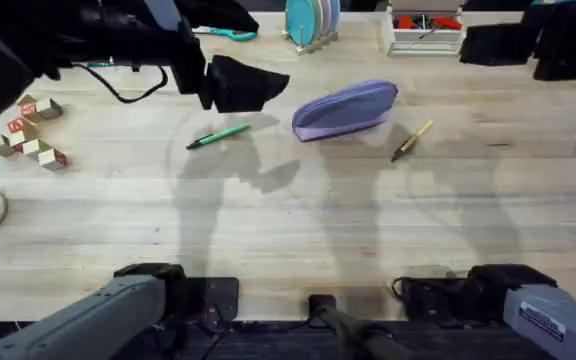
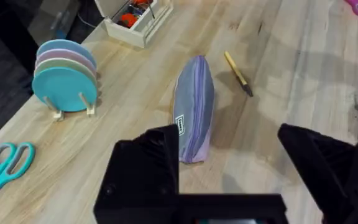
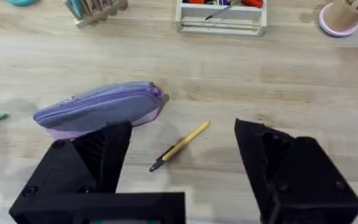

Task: Unzip the bag, pick up the pens from the table one at a time and place them inside, then zip the bag closed.

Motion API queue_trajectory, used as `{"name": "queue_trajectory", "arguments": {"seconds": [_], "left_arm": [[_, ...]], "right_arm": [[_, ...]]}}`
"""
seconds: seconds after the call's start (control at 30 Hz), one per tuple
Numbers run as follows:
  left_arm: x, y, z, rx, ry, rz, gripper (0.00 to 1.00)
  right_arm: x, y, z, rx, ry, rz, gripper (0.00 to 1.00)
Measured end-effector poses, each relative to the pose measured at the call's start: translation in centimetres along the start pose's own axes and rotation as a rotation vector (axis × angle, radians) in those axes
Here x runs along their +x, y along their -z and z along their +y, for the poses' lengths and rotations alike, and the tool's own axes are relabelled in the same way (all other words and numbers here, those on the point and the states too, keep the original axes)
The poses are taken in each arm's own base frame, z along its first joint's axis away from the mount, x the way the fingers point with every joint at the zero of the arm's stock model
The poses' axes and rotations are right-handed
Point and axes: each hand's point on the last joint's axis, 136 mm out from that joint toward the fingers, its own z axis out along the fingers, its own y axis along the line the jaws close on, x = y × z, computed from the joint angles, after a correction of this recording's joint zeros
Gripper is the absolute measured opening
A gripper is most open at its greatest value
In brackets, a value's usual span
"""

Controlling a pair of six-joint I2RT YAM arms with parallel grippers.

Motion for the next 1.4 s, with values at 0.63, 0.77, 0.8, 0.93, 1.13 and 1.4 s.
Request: {"name": "queue_trajectory", "arguments": {"seconds": [0.63, 0.77, 0.8, 0.93, 1.13, 1.4], "left_arm": [[0.5, -0.5, 0.3, 0.025, 0.003, 0.000, 0.993], [0.5, -0.5, 0.3, 0.022, 0.003, 0.003, 0.993], [0.5, -0.5, 0.3, 0.022, 0.002, 0.003, 0.993], [0.7, -0.5, 0.4, 0.014, 0.003, 0.010, 0.993], [1.4, -0.6, 0.9, -0.011, 0.015, 0.047, 0.993], [4.1, -2.5, 2.2, 0.019, 0.092, 0.109, 0.994]], "right_arm": [[0.0, 0.0, 0.0, 0.000, 0.000, -0.001, 0.996], [0.0, 0.0, 0.0, 0.000, 0.000, -0.001, 0.996], [0.0, 0.0, 0.0, 0.000, 0.000, -0.001, 0.996], [0.0, 0.0, 0.0, 0.000, 0.000, -0.001, 0.996], [0.0, 0.0, 0.0, 0.000, 0.000, -0.001, 0.996], [0.0, 0.0, 0.0, 0.000, 0.000, -0.001, 0.995]]}}
